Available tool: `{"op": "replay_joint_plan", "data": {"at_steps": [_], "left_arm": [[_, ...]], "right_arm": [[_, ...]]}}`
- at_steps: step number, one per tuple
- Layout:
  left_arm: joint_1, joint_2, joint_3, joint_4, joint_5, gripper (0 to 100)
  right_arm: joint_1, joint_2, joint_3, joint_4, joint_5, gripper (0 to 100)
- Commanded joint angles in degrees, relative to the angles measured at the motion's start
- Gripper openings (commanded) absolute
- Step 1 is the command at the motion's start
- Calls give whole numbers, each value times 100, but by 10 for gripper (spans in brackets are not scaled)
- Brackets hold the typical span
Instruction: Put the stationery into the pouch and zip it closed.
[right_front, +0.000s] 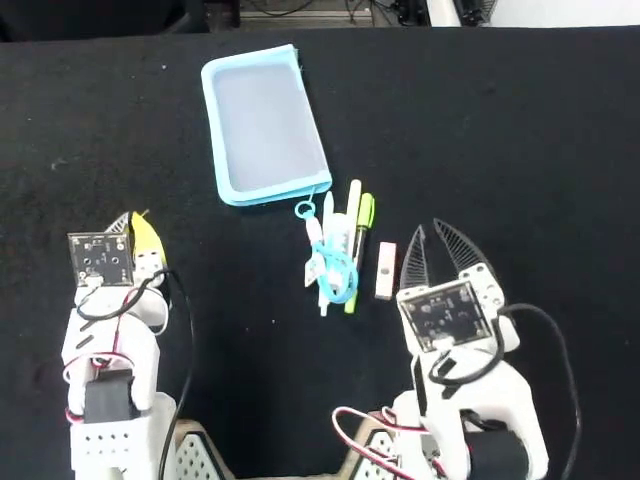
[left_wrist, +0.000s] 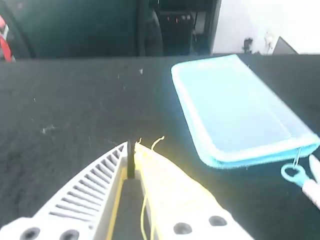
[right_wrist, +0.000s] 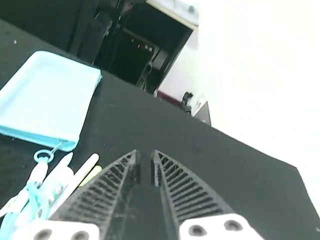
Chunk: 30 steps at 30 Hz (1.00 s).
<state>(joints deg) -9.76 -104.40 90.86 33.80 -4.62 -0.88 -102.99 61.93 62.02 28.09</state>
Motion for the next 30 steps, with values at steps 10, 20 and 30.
{"op": "replay_joint_plan", "data": {"at_steps": [10,20,30], "left_arm": [[92,-9,620,-264,97,34],[110,-9,646,-97,97,34],[110,-9,646,-97,70,34]], "right_arm": [[-1741,2985,-1912,-211,-703,53],[-2558,6132,-1367,-1459,-1363,60],[-2769,8479,-1727,-2022,-1415,209]]}}
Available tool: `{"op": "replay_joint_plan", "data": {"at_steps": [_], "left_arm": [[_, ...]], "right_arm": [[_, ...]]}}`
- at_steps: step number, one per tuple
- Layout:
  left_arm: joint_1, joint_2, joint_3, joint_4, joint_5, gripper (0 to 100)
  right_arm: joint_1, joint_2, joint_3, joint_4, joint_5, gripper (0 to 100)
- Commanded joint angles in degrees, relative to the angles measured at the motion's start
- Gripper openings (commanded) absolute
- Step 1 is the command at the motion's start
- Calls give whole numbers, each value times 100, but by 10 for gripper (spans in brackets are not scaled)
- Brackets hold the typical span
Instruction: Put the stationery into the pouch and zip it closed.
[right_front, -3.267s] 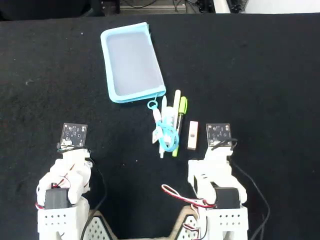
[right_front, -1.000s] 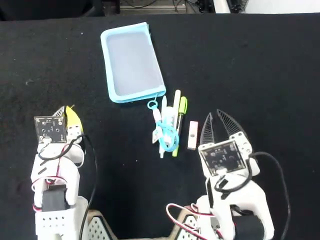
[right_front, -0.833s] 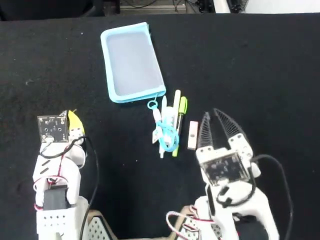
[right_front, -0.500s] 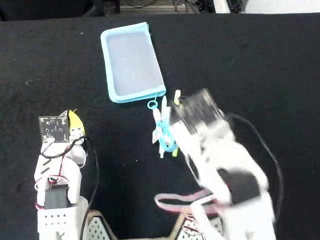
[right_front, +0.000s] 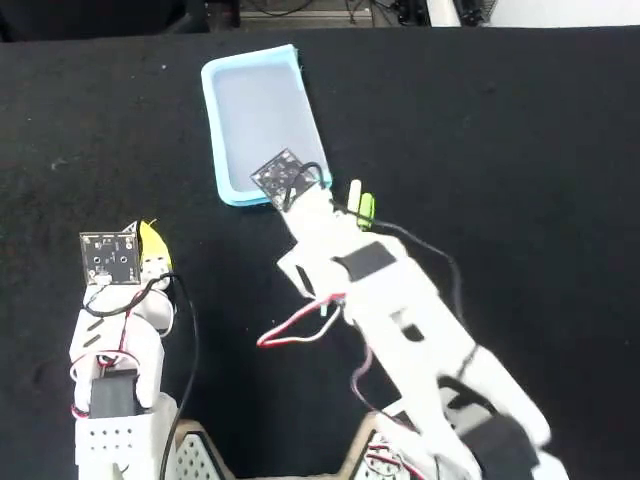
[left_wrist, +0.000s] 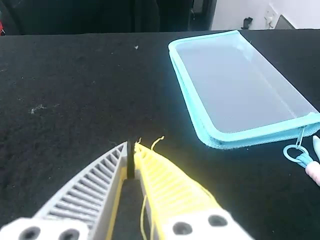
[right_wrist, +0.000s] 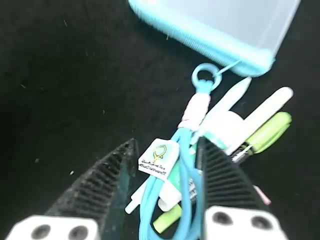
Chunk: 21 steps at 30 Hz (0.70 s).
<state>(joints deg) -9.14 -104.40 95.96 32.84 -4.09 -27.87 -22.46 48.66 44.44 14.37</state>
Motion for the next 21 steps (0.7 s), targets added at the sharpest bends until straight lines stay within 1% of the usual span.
{"op": "replay_joint_plan", "data": {"at_steps": [1,8,13,17,21], "left_arm": [[48,-9,136,0,18,34],[40,-9,136,0,18,34],[40,-9,136,0,18,34],[13,-9,136,0,18,34],[13,-9,136,0,9,34]], "right_arm": [[-70,567,-470,-264,-44,209],[-53,1059,-602,-290,-44,209],[-35,1376,-840,-624,-44,210],[35,1965,-1253,-747,-44,209],[404,2747,-2035,-695,-457,209]]}}
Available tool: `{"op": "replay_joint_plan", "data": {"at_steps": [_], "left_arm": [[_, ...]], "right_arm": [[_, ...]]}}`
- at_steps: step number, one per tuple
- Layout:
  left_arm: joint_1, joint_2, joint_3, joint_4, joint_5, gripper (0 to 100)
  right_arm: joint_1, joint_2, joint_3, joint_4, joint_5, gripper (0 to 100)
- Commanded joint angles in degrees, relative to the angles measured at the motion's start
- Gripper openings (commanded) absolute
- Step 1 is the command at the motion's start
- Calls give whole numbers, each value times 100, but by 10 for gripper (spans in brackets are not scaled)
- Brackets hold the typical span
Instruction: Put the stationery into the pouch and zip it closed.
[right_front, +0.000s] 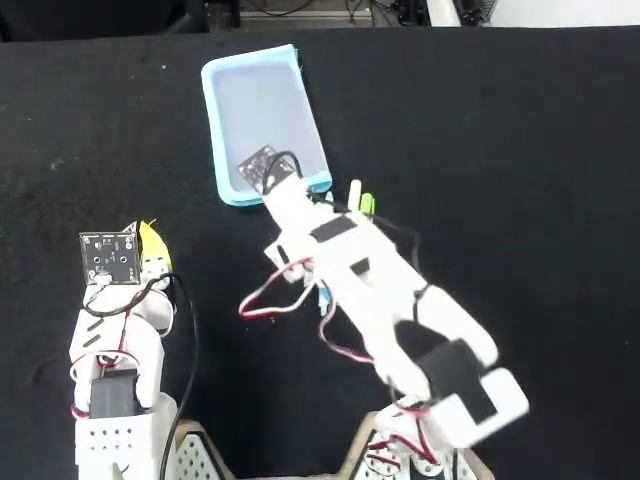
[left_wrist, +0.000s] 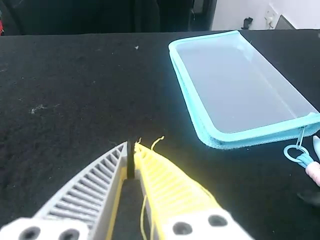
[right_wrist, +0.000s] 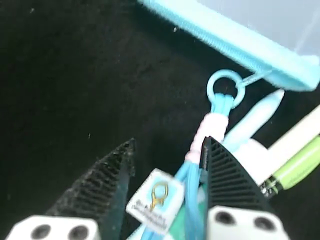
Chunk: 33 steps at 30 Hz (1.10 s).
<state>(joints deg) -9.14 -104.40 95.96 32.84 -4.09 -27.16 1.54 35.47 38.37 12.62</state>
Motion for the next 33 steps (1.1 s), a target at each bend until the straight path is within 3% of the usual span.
{"op": "replay_joint_plan", "data": {"at_steps": [1,10,12,14,16,26,33], "left_arm": [[13,-9,136,0,9,34],[4,-9,136,0,9,34],[4,-9,136,0,9,34],[4,-9,136,0,9,34],[-4,-9,136,0,9,34],[-4,-9,136,114,0,34],[4,-9,136,123,0,34]], "right_arm": [[422,549,-884,-53,-343,209],[501,1587,-2026,1055,-352,201],[501,1640,-2079,1125,-343,136],[501,1640,-2079,1134,-343,5],[519,1596,-2097,1231,-343,28],[1354,-910,-2035,3042,-281,11],[2470,-1631,-1024,3648,1530,11]]}}
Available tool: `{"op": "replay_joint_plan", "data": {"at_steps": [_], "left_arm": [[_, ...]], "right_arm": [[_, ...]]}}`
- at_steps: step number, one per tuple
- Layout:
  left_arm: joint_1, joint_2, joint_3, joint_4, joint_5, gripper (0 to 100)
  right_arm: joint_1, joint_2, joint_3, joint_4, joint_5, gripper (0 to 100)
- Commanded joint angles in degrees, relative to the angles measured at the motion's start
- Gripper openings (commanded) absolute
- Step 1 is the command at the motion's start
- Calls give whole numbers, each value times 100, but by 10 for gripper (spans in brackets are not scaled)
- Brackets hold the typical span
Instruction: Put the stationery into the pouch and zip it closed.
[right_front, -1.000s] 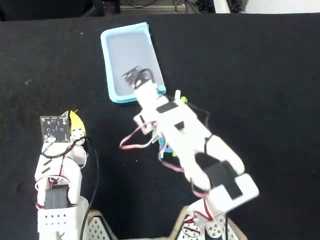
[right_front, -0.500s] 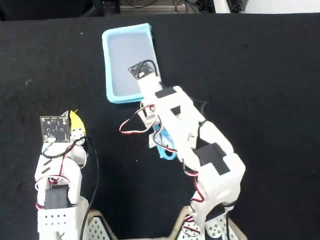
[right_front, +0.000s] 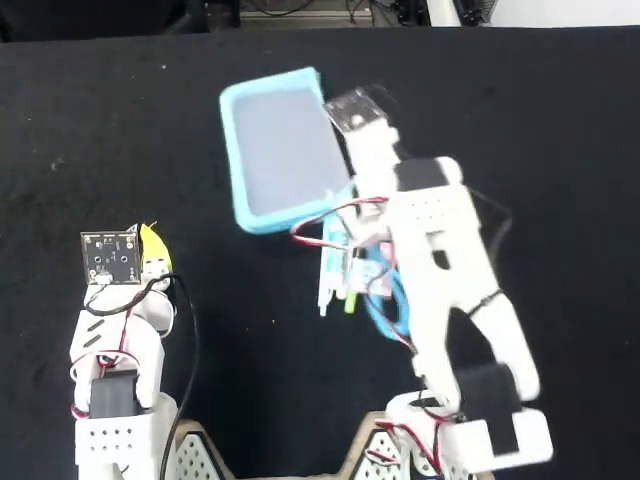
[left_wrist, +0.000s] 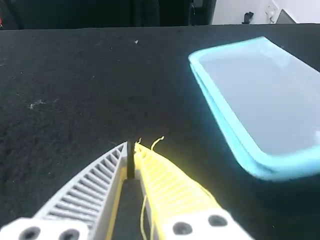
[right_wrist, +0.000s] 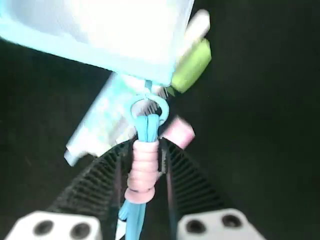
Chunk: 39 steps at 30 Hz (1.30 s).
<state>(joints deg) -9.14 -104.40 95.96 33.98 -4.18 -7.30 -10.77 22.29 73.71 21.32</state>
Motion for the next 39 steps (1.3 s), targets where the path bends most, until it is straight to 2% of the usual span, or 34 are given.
{"op": "replay_joint_plan", "data": {"at_steps": [1,5,8,12,14,18,24,30,36,39], "left_arm": [[4,-9,136,9,9,34],[-4,-9,136,9,9,34],[-4,-9,136,18,9,34],[-4,-9,136,9,9,34],[-4,-9,136,9,9,34],[-13,-9,136,9,9,34],[-13,-9,136,9,9,34],[-13,-9,136,9,9,34],[-13,-9,136,9,9,34],[-13,-9,136,9,9,34]], "right_arm": [[642,-418,470,114,888,11],[1380,-453,989,105,1785,11],[1785,-409,1138,97,2189,15],[1741,-409,1253,97,2207,22],[1574,-409,1279,114,2198,67],[1108,-409,1244,79,1618,145],[826,-400,1490,-967,668,148],[800,-400,1956,-1407,536,148],[835,-409,2352,-2145,-141,147],[844,-453,2598,-2514,-105,90]]}}
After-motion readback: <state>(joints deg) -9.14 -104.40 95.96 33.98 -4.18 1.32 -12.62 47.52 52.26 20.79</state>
